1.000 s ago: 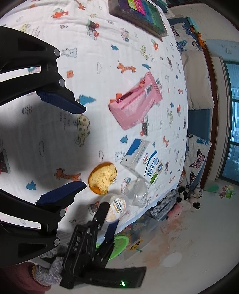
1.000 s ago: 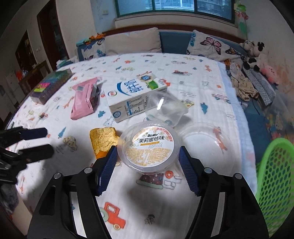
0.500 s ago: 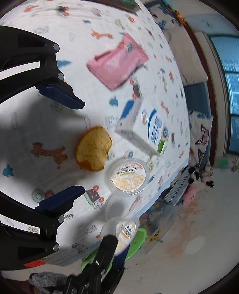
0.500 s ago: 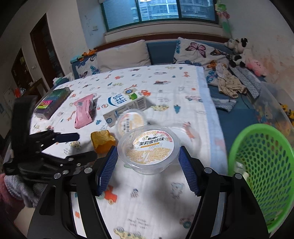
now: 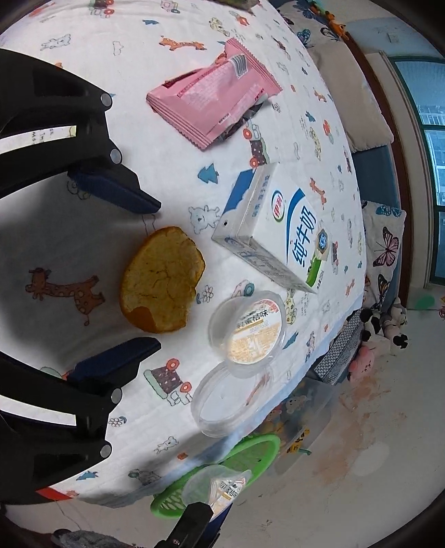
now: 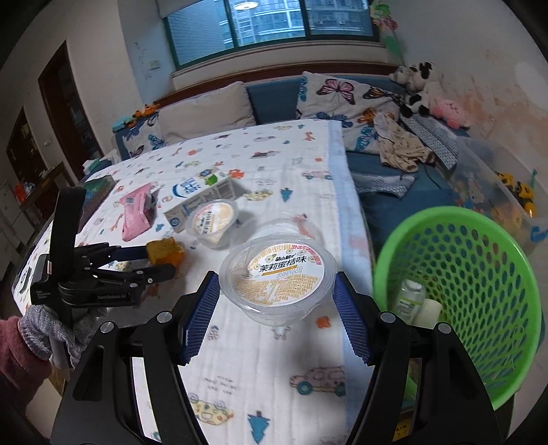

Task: Collect trash
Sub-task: 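Grasp the brown bread piece with the left tool while the right tool lifts the pudding cup, then drop the pudding cup into the green basket with the right tool while the left tool carries the bread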

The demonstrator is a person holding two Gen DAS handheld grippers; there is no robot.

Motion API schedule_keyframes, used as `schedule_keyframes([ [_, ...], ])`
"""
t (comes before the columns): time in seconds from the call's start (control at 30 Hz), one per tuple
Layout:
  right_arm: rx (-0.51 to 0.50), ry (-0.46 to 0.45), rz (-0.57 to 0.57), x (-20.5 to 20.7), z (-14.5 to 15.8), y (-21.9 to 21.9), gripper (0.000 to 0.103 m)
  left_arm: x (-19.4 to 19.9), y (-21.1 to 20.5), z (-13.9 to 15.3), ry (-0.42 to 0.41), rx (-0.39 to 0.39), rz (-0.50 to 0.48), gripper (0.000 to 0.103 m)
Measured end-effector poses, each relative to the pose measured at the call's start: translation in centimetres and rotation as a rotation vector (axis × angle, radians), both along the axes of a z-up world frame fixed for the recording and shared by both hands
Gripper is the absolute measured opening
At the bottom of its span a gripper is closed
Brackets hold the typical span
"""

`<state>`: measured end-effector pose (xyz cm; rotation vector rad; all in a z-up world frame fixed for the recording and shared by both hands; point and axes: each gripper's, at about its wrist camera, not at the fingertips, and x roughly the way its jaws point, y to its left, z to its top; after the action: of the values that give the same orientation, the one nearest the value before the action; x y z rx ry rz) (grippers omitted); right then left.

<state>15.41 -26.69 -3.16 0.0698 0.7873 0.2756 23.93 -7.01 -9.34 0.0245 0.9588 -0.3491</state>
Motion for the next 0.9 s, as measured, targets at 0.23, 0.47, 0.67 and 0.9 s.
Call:
schedule_keyframes([
  [0.23, 0.003, 0.001, -0.04, -0.8, 0.0, -1.7, 0.068, -0.2, -0.7, 0.0, -0.027, 0.026, -0.007, 0.051],
  [0.47, 0.017, 0.004, -0.094, -1.4, -0.1, -4.1, 0.068, -0.9, -0.6, 0.9, -0.038, 0.022, -0.01, 0.033],
  [0.67, 0.024, 0.0, -0.152, -1.9, 0.2, -6.9, 0.068, -2.1, -1.0, 1.9, -0.04, 0.004, -0.026, 0.029],
  [0.9, 0.016, 0.016, -0.261, -1.9, 0.0, -12.3, 0.068, -3.3, -3.3, 4.4, -0.066, -0.044, -0.091, 0.029],
])
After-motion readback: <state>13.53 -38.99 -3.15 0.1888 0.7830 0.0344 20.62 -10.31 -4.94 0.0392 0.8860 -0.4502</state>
